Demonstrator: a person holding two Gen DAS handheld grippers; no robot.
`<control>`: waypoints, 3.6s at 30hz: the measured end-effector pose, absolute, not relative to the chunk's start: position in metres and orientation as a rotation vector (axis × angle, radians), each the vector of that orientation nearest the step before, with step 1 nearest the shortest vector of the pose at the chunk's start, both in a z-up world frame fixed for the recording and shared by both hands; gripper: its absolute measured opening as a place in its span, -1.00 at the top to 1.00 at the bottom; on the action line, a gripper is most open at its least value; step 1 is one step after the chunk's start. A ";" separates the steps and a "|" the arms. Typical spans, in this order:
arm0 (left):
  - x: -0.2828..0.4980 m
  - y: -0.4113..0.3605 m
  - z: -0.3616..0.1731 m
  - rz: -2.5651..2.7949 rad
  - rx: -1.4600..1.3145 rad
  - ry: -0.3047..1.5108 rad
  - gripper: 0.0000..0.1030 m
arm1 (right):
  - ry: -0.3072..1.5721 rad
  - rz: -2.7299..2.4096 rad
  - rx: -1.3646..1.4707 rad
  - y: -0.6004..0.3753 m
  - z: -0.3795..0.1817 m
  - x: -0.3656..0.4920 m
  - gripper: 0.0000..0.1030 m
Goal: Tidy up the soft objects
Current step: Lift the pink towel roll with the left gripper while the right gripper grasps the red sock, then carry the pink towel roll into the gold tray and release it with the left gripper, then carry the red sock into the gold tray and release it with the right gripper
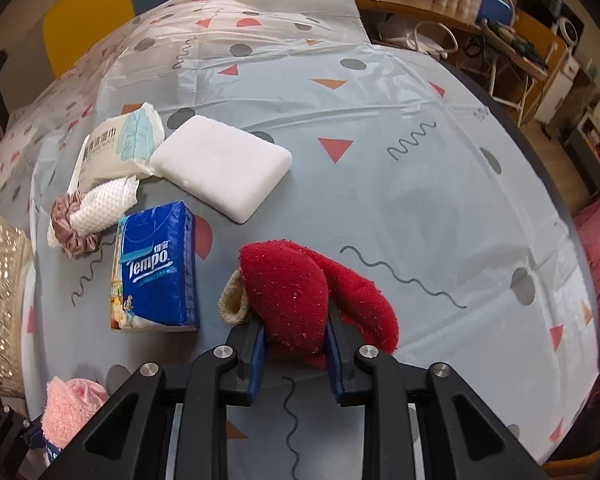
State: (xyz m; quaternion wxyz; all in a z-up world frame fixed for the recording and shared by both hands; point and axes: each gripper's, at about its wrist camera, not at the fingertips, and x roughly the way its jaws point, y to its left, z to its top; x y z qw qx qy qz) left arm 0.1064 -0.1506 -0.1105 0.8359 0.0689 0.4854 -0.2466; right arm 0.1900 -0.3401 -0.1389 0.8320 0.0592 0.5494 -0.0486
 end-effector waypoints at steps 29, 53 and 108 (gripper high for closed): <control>0.159 0.172 0.033 0.096 -0.189 0.749 0.31 | 1.124 -0.088 -0.098 -0.320 -0.137 0.186 0.50; 0.013 0.250 -0.098 0.325 -0.325 0.927 -0.12 | 1.099 -0.093 -0.165 -0.312 -0.140 0.181 0.50; -0.050 0.261 -0.062 0.497 -0.262 0.715 -0.46 | 0.819 0.823 -0.312 0.090 -0.003 0.066 0.56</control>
